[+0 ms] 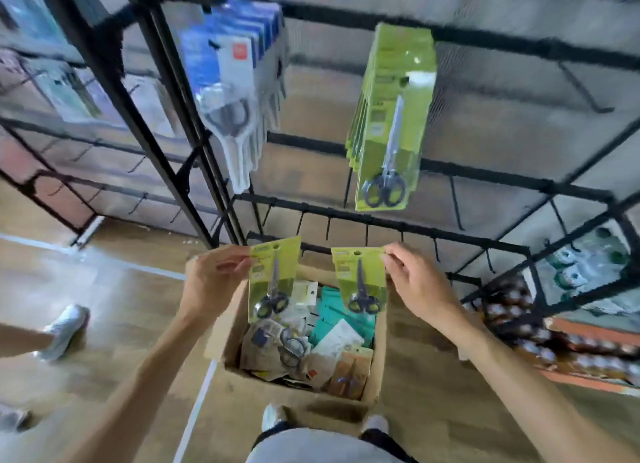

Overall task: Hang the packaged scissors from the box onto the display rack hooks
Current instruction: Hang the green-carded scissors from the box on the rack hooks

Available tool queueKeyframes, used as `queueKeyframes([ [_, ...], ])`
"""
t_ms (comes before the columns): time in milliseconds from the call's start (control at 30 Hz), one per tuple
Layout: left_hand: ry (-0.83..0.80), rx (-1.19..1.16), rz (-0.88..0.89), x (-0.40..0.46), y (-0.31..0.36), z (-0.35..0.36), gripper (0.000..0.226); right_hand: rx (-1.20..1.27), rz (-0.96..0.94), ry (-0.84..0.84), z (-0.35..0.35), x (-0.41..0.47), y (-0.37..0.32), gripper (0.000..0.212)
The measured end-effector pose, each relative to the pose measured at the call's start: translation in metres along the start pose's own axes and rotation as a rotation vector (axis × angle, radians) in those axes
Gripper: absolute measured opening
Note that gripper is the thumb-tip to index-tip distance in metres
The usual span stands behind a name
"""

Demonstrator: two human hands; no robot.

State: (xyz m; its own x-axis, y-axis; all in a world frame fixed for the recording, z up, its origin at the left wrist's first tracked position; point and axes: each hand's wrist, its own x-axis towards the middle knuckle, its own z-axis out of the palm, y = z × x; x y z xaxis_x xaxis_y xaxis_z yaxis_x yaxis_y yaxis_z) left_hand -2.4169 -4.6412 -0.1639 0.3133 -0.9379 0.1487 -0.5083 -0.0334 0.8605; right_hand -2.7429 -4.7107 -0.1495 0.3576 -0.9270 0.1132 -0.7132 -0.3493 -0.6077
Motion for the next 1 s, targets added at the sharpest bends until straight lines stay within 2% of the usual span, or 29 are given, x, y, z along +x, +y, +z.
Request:
queueKeyframes([
  [167, 0.003, -0.007, 0.248, 0.022, 0.070, -0.028, 0.028, 0.077, -0.085, 0.136, -0.055, 0.006, -0.024, 0.015],
  [300, 0.005, -0.046, 0.352, 0.042, 0.112, -0.033, 0.032, 0.180, -0.098, 0.253, -0.110, 0.037, -0.051, 0.020],
  [467, -0.004, -0.041, 0.446, 0.059, 0.154, -0.033, 0.027, 0.185, -0.053, 0.253, -0.140, 0.092, -0.070, 0.021],
  [567, -0.026, -0.033, 0.468, 0.063, 0.166, -0.034, 0.019, 0.268, 0.044, 0.272, -0.141, 0.115, -0.071, 0.020],
  [667, -0.019, -0.025, 0.470, 0.061, 0.174, -0.035, 0.024, 0.320, 0.086, 0.296, -0.140, 0.125, -0.072, 0.019],
  [867, -0.026, 0.006, 0.467, 0.059, 0.176, -0.036, 0.016, 0.221, 0.085, 0.316, -0.142, 0.131, -0.079, 0.020],
  [1000, -0.046, -0.017, 0.436, 0.061, 0.180, -0.030, 0.019, 0.134, 0.087, 0.321, -0.142, 0.138, -0.080, 0.022],
])
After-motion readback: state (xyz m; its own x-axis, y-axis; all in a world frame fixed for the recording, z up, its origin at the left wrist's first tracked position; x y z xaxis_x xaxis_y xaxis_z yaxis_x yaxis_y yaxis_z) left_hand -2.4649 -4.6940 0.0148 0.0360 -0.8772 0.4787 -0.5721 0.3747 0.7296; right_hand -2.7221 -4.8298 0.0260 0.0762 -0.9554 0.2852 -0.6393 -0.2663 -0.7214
